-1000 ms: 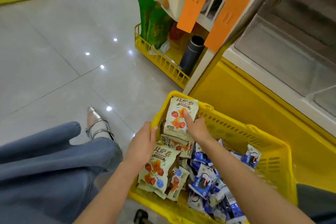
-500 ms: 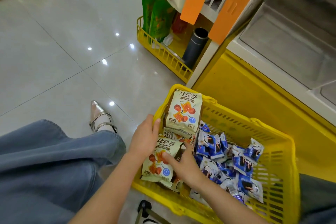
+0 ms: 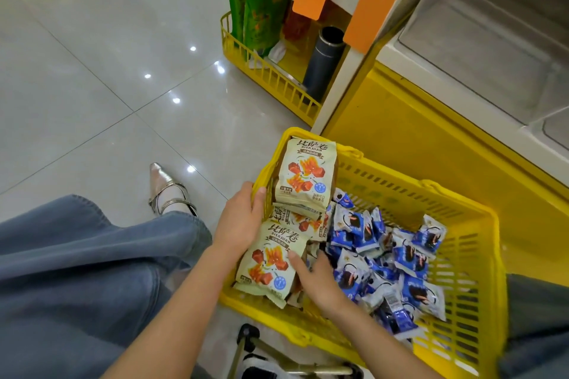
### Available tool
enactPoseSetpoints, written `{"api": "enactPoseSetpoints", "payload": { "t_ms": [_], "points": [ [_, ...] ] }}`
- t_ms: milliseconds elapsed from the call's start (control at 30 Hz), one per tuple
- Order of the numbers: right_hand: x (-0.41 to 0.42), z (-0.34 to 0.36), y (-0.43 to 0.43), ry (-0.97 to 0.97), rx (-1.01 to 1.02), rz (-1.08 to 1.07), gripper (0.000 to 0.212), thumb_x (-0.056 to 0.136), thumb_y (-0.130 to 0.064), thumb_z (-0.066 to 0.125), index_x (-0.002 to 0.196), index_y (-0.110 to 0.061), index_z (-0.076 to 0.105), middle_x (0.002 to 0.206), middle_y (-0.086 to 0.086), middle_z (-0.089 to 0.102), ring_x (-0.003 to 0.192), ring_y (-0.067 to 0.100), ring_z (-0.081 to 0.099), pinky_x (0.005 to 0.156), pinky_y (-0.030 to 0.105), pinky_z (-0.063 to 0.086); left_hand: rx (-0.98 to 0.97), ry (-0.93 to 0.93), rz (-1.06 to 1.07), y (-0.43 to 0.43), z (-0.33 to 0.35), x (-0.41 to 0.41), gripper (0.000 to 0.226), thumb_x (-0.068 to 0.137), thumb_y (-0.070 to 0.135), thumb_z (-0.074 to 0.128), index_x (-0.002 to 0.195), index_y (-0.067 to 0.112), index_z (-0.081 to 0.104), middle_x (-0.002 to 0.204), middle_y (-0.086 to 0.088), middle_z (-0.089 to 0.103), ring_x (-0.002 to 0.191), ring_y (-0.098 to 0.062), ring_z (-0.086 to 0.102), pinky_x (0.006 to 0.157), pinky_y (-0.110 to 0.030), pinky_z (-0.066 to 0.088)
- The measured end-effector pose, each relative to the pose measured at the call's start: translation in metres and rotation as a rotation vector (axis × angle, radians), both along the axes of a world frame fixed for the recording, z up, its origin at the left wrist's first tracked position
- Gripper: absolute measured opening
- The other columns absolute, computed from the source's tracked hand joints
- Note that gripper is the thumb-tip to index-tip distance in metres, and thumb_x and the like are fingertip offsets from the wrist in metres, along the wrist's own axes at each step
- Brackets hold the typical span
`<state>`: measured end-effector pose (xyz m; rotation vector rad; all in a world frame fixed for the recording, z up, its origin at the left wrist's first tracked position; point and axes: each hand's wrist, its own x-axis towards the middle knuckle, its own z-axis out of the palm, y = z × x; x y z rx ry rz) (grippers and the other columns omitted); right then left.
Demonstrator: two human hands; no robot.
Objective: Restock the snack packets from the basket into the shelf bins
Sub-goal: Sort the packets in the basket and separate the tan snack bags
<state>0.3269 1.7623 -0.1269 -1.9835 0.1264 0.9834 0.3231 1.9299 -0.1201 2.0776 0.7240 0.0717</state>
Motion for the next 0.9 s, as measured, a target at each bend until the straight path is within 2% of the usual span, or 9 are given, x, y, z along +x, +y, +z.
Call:
{"api": "enactPoseSetpoints", "payload": {
  "t_ms": [100,233,333,467,567,633,700,800,900],
  "points": [
    [-0.001,-0.004,0.011,-0.017,0.079,0.045,0.054,0.095,-0.033,0.050,0.140,-0.015,0.028,0.143,0.004,0.042,0.132,0.021,0.042,0.110,0.043,0.035,0.017,-0.009,0.006,0.001,-0.002,0.001,0.027,0.098,0.041,0.030,0.086,0.020,0.042,0.068,0.007,0.049,0.063,-0.006,0.048,0.051,-0.023,0.029],
    [0.002,-0.004,0.002,-0.035,0.097,0.179,0.071,0.092,-0.050,0.044,0.147,-0.020,0.011,0.150,-0.005,0.029,0.137,0.014,0.032,0.115,0.037,0.027,-0.009,0.005,-0.002,0.000,0.001,0.001,0.030,0.098,0.043,0.029,0.096,0.019,0.046,0.074,0.007,0.053,0.070,-0.012,0.053,0.055,-0.025,0.034],
    [0.011,0.000,-0.025,-0.162,-0.054,0.376,0.081,0.083,-0.068,0.033,0.148,-0.027,0.010,0.143,-0.012,0.038,0.129,0.009,0.042,0.104,0.023,0.032,0.027,0.036,0.019,-0.003,0.009,-0.002,0.036,0.098,0.041,0.029,0.119,0.016,0.044,0.101,0.002,0.056,0.092,-0.016,0.055,0.072,-0.031,0.043],
    [0.037,-0.010,-0.070,-0.558,-0.335,0.491,0.065,0.093,-0.050,0.044,0.146,-0.020,0.023,0.146,-0.002,0.036,0.133,0.012,0.033,0.108,0.026,0.028,0.343,-0.194,0.098,-0.013,0.038,0.002,0.024,0.097,0.020,0.040,0.115,0.008,0.049,0.107,-0.006,0.052,0.097,-0.018,0.048,0.081,-0.033,0.041],
    [0.049,-0.026,-0.096,-0.371,-0.418,0.603,0.082,0.090,-0.047,0.053,0.150,-0.019,0.005,0.157,0.002,0.014,0.144,0.019,0.014,0.115,0.033,0.018,0.311,-0.302,-0.067,-0.041,0.054,0.008,0.018,0.096,0.021,0.039,0.109,0.015,0.050,0.100,0.007,0.047,0.091,-0.006,0.045,0.075,-0.017,0.036],
    [0.052,-0.034,-0.104,-0.256,-0.447,0.622,0.096,0.085,-0.053,0.058,0.150,-0.016,-0.001,0.158,0.005,0.009,0.144,0.023,0.010,0.116,0.036,0.018,0.197,-0.250,-0.219,-0.069,0.052,0.008,0.018,0.096,0.028,0.036,0.108,0.023,0.049,0.098,0.014,0.047,0.087,0.003,0.045,0.072,-0.011,0.038],
    [0.057,-0.040,-0.107,-0.268,-0.484,0.632,0.098,0.080,-0.056,0.062,0.150,-0.012,0.009,0.153,0.008,0.023,0.140,0.025,0.020,0.113,0.035,0.024,0.112,-0.140,-0.358,-0.097,0.037,0.008,0.021,0.097,0.028,0.037,0.114,0.024,0.049,0.104,0.012,0.051,0.093,0.001,0.048,0.080,-0.014,0.042],
    [0.060,-0.042,-0.106,-0.371,-0.472,0.597,0.073,0.080,-0.047,0.066,0.138,-0.012,0.036,0.134,0.008,0.045,0.125,0.023,0.039,0.099,0.030,0.035,-0.016,0.183,-0.481,-0.128,0.004,0.010,0.037,0.099,0.030,0.034,0.133,0.016,0.040,0.130,-0.004,0.045,0.119,-0.018,0.045,0.100,-0.031,0.037],
    [0.058,-0.033,-0.110,-0.368,-0.375,0.456,0.052,0.084,-0.037,0.066,0.128,-0.017,0.045,0.119,0.006,0.057,0.106,0.021,0.055,0.083,0.031,0.046,-0.084,0.386,-0.467,-0.146,-0.026,0.012,0.039,0.100,0.032,0.030,0.133,0.011,0.039,0.134,-0.011,0.043,0.123,-0.025,0.041,0.103,-0.034,0.034]
  ]
}}
